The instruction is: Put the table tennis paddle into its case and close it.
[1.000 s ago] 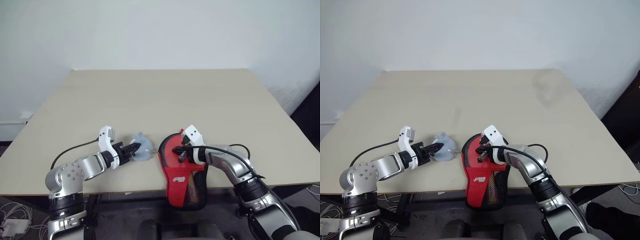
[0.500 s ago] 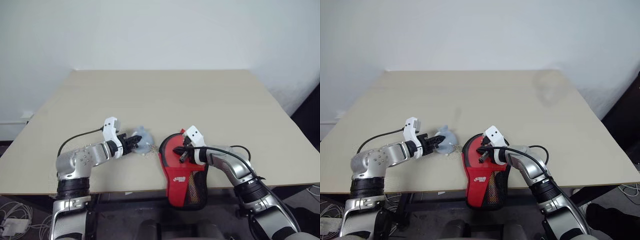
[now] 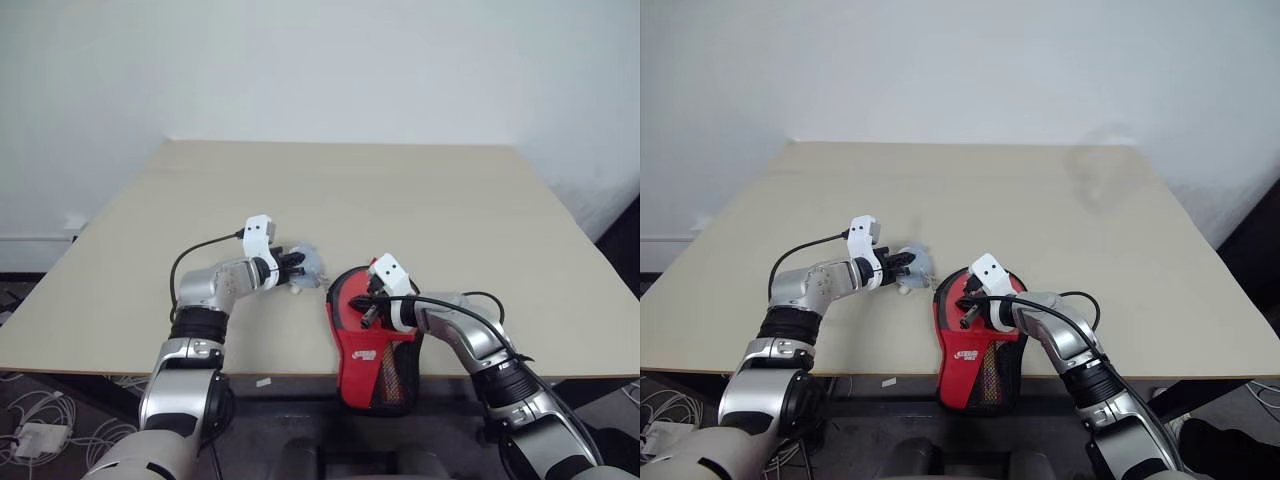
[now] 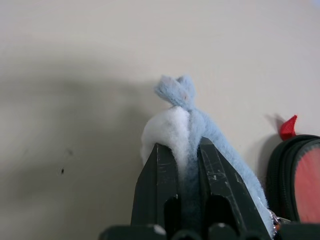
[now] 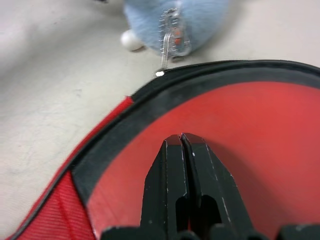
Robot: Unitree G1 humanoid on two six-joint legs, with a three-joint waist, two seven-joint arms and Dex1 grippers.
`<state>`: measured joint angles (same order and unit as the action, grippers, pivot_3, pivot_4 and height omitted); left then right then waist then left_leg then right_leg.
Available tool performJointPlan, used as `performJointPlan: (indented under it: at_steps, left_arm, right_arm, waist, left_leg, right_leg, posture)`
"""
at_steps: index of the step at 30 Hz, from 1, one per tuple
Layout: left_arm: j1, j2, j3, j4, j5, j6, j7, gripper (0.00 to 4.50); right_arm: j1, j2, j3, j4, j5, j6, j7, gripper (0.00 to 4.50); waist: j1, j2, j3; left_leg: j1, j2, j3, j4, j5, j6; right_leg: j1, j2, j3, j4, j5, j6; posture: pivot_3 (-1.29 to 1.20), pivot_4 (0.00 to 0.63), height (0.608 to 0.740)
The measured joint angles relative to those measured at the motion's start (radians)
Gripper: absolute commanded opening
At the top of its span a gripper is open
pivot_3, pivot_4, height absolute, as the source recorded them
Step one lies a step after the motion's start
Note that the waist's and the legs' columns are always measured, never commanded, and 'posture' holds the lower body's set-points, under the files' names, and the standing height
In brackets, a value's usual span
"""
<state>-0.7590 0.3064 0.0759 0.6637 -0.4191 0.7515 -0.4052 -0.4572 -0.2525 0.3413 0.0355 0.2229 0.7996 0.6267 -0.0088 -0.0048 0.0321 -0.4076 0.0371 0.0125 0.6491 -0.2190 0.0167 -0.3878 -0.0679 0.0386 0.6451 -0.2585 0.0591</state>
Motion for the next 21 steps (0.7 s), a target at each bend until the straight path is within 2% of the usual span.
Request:
performJointPlan:
  at_steps: [10,16,21]
  left_arm:
    - [-0.106,-0.045,-0.025,0.198,0.11,-0.134,-0.052,0.0]
    - [-0.107,-0.042,-0.026,0.187,0.135,-0.142,-0.086,0.0]
    - [-0.057,-0.018,-0.032,0.072,0.136,-0.112,-0.129,0.0]
  right_arm:
    - [0.0,0.012,0.0,-0.009,0.0,0.022,-0.008,0.03]
    - [-0.008,0.028,-0.01,0.006,-0.001,0.023,-0.029,0.03]
    - [-0.017,0.016,-0.024,0.02,-0.001,0.013,-0.033,0.03]
  waist:
    - [0.016,0.0,0.0]
    - [0.015,0.0,0.0]
    - [0.009,0.0,0.0]
  left_leg:
    - [0.0,-0.002,-0.001,0.0,0.001,0.001]
    - [-0.002,-0.002,-0.001,0.0,0.001,0.001]
    - [-0.004,-0.002,0.0,0.0,0.001,0.001]
  right_leg:
    - [0.001,0.0,0.001,0.0,0.0,0.001]
    - [0.0,0.0,0.001,0.001,0.0,0.001]
    - [-0.001,0.0,0.002,0.001,0.001,0.0]
  posture:
    - [0.0,0.0,0.74]
    - [0.0,0.0,0.74]
    - [0.0,0.0,0.74]
